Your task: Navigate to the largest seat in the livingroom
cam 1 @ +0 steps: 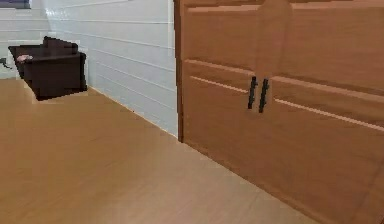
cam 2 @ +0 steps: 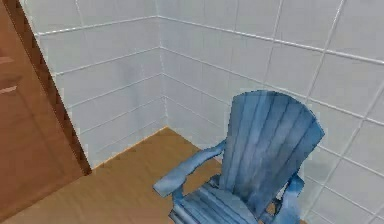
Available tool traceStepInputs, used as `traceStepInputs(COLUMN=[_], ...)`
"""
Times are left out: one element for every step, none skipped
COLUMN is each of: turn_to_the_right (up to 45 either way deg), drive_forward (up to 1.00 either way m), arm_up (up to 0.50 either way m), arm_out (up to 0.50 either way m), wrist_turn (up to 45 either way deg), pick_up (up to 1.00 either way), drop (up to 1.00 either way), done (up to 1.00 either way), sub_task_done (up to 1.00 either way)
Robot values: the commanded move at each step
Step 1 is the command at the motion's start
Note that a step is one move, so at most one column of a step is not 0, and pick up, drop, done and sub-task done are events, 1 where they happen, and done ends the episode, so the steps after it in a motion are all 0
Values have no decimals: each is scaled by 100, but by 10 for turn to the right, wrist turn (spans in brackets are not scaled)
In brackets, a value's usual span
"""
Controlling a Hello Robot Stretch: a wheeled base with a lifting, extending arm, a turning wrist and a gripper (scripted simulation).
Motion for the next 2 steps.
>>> traceStepInputs(turn_to_the_right=[-420, 0], drive_forward=[0, 100], arm_up=[0, 0], arm_out=[0, 0], wrist_turn=[0, 0], pick_up=[0, 0], drop=[0, 0], done=[0, 0], sub_task_done=[0, 0])
